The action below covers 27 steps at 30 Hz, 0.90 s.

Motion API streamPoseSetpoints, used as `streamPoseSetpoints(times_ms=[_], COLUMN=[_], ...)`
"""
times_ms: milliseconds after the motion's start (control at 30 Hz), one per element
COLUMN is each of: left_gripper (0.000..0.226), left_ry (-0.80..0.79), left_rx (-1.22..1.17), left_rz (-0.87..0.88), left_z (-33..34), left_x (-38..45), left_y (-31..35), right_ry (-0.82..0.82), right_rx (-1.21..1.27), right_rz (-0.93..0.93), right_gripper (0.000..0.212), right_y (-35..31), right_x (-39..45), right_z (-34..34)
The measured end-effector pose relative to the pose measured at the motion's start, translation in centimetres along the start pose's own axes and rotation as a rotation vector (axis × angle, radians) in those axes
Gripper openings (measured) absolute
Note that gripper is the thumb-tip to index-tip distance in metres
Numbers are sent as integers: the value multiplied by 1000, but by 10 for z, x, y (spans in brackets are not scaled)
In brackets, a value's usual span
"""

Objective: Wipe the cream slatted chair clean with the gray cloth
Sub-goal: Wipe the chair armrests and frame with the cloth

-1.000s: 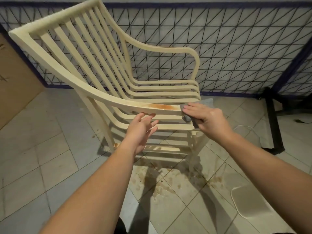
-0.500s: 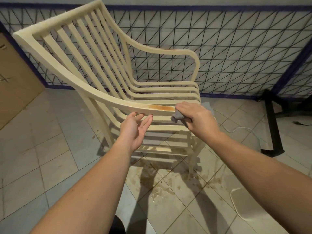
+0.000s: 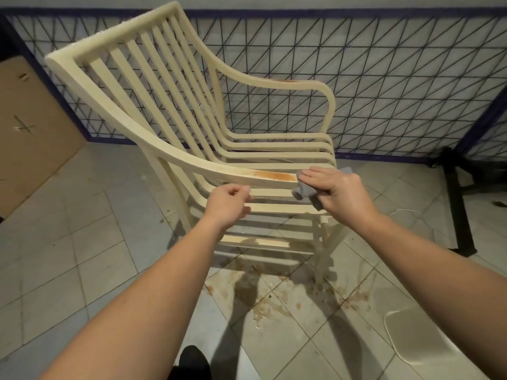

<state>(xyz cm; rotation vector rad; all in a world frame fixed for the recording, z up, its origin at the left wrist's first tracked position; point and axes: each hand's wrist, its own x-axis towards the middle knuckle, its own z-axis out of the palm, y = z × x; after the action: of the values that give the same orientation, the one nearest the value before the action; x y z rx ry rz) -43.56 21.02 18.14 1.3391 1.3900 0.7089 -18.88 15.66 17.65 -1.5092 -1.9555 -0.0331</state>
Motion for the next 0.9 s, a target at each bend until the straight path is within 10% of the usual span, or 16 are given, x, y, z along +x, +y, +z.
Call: streamPoseSetpoints(times_ms=[233, 433, 900], left_gripper=[36, 18, 21], left_ry=[19, -121, -188], left_rx=[925, 1236, 1278], left_rz=[669, 571, 745], left_z=[-33, -43, -23], left_x=[12, 37, 20], left_y=[40, 54, 47], right_ry=[140, -141, -166], right_rx=[101, 37, 16], right_rz=[26, 322, 153], right_gripper=[32, 22, 41], right_y=[0, -8, 27], right_x=[6, 12, -32], right_z=[-33, -14, -45])
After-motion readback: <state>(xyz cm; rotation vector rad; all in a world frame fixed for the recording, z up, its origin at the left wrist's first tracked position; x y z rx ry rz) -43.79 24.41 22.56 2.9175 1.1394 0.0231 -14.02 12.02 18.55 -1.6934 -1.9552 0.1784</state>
